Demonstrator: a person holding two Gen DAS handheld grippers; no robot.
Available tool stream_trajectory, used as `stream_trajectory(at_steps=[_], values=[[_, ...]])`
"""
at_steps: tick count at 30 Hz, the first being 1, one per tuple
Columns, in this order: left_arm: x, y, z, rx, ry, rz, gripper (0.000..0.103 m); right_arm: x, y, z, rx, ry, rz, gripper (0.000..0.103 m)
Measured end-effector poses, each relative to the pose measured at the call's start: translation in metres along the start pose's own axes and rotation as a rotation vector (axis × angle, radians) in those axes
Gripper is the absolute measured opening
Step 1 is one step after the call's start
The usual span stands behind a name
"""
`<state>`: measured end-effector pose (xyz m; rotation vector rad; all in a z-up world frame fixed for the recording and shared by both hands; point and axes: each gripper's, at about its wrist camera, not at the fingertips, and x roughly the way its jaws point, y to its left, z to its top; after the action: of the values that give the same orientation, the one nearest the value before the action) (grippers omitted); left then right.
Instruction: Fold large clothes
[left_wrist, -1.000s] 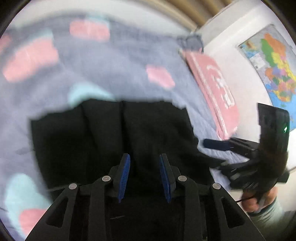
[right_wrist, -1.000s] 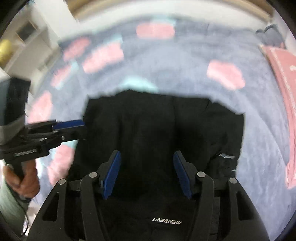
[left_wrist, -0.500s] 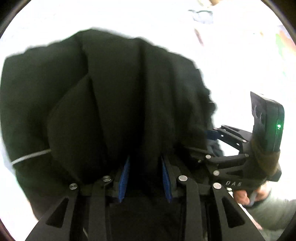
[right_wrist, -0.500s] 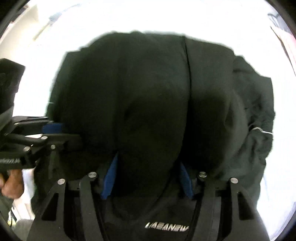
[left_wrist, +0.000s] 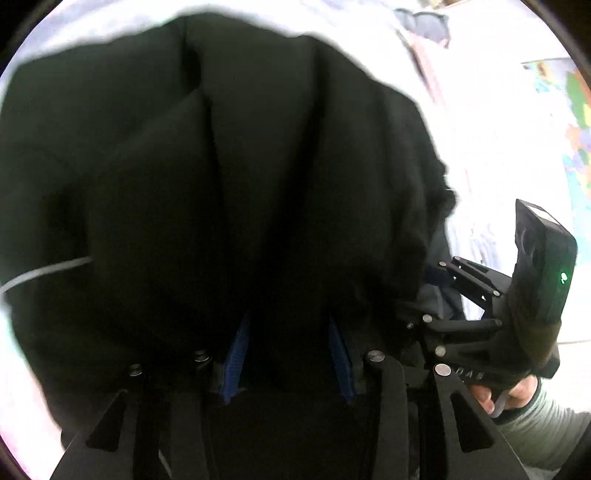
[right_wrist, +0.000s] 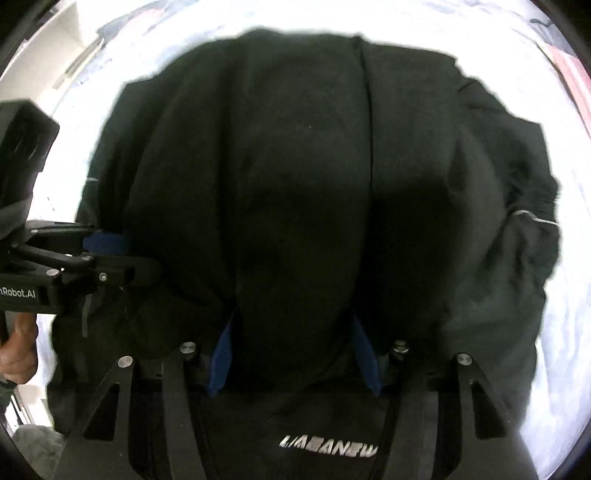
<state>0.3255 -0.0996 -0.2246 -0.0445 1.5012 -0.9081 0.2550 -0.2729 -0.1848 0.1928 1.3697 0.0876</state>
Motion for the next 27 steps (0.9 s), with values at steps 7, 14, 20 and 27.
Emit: stream_trajectory(at_steps=[7,14,20,27], values=[[-0.073,-0.001,-0.072,0.030,-0.097,0.080,0.043,-0.058,-0.017,-0.051,0.119,-0.070,0.086,0.061],[-0.131,0.050,-0.132,-0.159,-0.210,0.107,0.043,-0.079,-0.048,-0.124,0.240,-0.072,0.064,0.061],[-0.146,0.087,-0.176,-0.315,-0.262,0.116,0.043,-0.104,-0.077,-0.154,0.311,-0.107,0.032,0.061],[-0.122,0.106,-0.223,-0.433,-0.202,0.157,0.043,-0.120,-0.114,-0.190,0.381,-0.082,-0.042,0.063]])
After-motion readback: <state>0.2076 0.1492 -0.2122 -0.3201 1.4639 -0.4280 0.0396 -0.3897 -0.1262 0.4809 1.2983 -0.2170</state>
